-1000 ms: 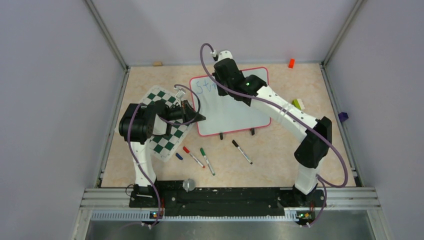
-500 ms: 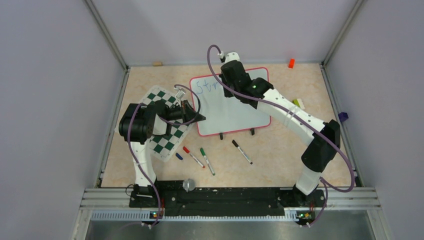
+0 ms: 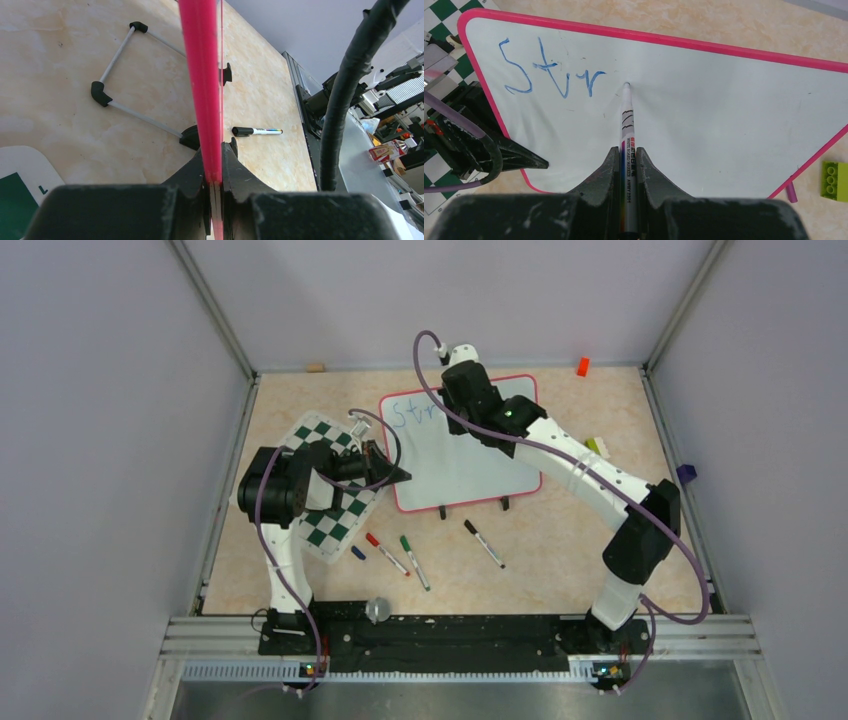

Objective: Write a sentence on the whiteboard

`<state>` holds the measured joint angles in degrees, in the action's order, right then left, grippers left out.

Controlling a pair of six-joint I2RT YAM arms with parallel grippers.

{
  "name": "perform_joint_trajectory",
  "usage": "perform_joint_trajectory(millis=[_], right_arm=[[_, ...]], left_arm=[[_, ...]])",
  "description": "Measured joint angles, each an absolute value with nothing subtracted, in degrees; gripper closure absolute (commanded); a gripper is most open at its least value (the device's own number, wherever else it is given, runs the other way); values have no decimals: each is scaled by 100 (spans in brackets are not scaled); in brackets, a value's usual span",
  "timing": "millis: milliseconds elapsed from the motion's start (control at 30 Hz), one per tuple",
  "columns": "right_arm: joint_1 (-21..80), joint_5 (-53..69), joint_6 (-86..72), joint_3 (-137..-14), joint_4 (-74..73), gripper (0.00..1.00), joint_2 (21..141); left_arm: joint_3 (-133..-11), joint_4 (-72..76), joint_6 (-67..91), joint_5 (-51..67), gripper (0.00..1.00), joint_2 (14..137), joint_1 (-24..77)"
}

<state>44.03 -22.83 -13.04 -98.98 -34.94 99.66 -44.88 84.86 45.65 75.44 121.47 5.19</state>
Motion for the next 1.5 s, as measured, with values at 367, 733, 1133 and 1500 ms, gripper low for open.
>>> perform_joint_trajectory(millis=[367,733,1133,1500], right_arm=[[4401,-2141,-1249,-9907,-3411,100,9981],[4401,-2112,-1245,-10064,-3391,100,10106],[4401,-1955,-1256,-10020,-3404,100,10106],[4401,-1916,-1313,-9786,-3444,100,10033]], left_arm=[[-4488,8486,4565,7544,95,12147,519],[-4488,8482,4574,7540,95,12147,510],[-4488,8482,4571,7540,95,12147,510],[-4488,8436,4591,7531,95,12147,502]])
